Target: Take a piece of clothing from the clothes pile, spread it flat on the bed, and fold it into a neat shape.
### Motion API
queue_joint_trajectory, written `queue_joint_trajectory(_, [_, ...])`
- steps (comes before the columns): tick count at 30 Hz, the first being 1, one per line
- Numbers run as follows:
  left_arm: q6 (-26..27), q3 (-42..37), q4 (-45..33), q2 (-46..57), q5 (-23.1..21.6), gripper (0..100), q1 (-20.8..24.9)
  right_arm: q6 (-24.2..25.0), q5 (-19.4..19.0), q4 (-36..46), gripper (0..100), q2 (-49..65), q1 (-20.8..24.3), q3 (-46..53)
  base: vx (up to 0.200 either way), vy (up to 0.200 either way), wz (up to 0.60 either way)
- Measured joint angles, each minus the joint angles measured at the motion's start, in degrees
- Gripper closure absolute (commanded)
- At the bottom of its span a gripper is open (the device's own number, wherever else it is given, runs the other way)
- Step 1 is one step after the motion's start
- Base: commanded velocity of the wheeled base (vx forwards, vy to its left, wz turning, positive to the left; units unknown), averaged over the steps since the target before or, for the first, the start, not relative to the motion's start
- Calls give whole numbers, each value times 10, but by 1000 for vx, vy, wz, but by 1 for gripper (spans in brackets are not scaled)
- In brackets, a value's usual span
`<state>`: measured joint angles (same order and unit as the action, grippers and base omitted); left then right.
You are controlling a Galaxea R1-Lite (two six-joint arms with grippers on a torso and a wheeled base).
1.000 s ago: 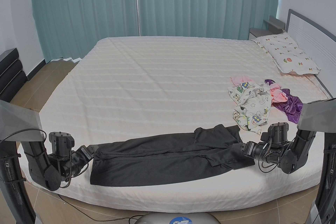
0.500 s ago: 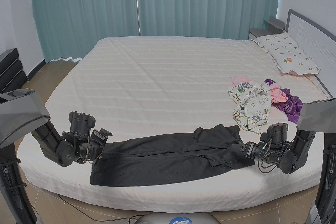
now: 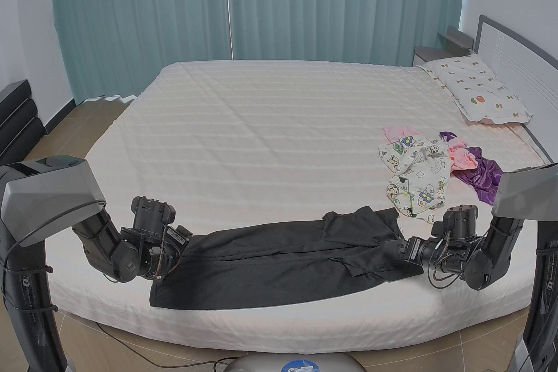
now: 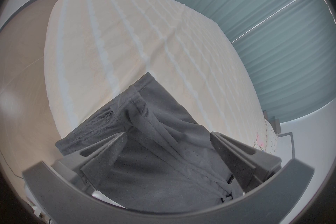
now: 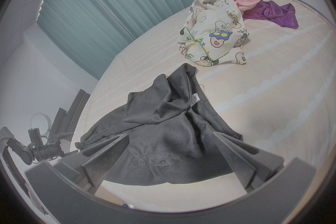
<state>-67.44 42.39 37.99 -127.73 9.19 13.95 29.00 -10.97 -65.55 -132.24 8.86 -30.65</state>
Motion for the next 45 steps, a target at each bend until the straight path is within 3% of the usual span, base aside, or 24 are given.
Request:
queue_joint_trajectory(4, [17,15,0,-15,17,0,1,0,0,0,0,0,0,-1,0,0,0])
queue_joint_trajectory(5, [22,19,0,-19,24,100,1,0,0,0,0,0,0,-1,0,0,0])
queue_joint_trajectory(26, [30,33,3,-48,78,100,-12,40,-2,10,0,45,36,23,0,0,0])
queue_joint_trajectory(40, [37,-26,74,-2,79,100,-12,56,1,13,0,35,48,14,0,0,0])
queue_joint_trajectory(41, [39,-28,74,-1,78,0,-12,56,1,13,0,34,48,14,0,0,0])
queue_joint_trajectory(45, [52,-40,76,6,73,0,-15,57,2,13,0,32,49,14,0,0,0])
